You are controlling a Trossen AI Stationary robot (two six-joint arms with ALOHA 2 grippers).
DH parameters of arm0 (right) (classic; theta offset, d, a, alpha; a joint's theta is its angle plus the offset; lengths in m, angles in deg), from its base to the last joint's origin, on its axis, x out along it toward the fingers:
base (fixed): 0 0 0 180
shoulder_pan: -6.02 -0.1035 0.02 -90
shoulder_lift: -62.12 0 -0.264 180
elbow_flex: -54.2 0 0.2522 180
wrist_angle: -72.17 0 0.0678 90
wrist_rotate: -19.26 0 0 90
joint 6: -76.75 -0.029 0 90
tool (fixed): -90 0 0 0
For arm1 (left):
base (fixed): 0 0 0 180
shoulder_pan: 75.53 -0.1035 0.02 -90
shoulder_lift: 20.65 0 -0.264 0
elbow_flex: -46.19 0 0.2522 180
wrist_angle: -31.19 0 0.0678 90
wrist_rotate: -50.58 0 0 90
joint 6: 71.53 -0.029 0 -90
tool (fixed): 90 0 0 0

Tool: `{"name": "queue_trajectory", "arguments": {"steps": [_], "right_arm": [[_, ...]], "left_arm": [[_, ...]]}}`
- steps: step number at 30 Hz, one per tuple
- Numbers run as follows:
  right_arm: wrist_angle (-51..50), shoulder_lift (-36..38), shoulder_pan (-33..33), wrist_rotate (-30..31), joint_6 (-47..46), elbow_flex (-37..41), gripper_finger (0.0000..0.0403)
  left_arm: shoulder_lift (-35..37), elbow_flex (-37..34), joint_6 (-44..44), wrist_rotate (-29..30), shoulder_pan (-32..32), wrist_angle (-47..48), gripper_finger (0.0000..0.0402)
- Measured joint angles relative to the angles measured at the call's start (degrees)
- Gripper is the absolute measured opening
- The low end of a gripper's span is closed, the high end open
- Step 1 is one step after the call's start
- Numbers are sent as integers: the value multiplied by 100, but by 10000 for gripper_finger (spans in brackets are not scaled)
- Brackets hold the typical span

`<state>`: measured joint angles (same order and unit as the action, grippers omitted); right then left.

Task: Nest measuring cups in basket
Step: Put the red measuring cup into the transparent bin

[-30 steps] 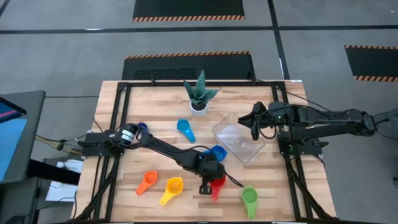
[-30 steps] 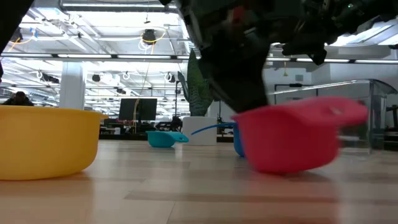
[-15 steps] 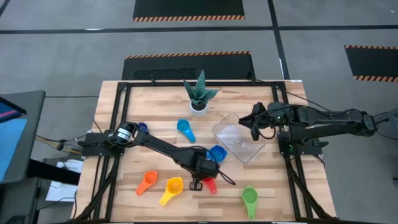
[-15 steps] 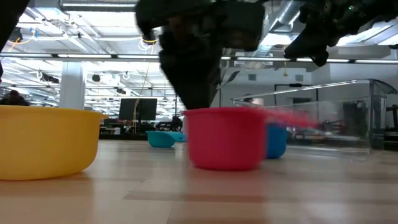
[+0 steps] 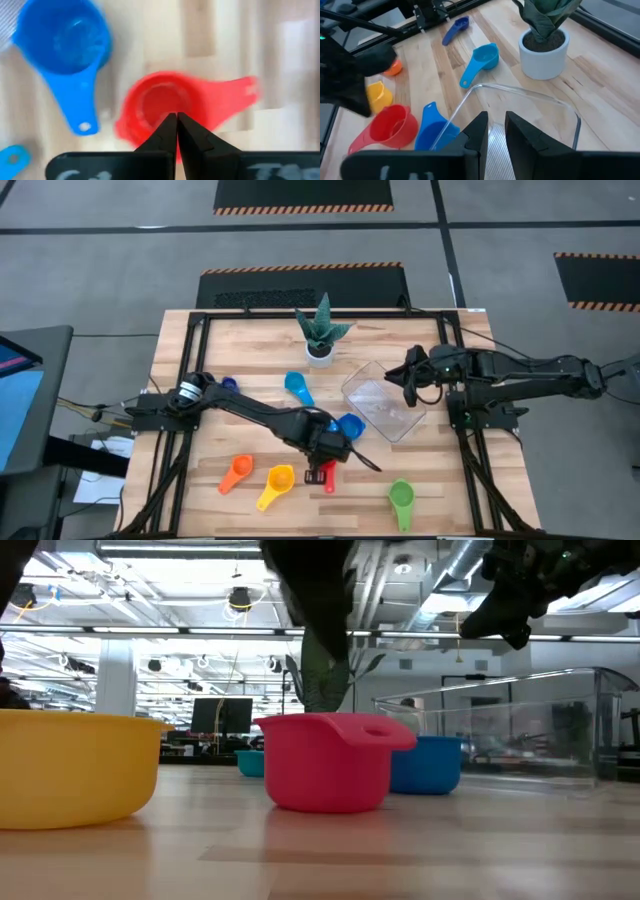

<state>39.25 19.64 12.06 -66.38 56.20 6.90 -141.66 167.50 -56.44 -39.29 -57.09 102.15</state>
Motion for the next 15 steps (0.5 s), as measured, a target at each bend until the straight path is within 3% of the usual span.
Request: {"name": "queue_trajectory", "arguments": {"steps": [15], "right_arm": [[-10,0,-2,0,0,2,92]], "left_arm": [[-4,-8,-145,-116,83,33,0]]}}
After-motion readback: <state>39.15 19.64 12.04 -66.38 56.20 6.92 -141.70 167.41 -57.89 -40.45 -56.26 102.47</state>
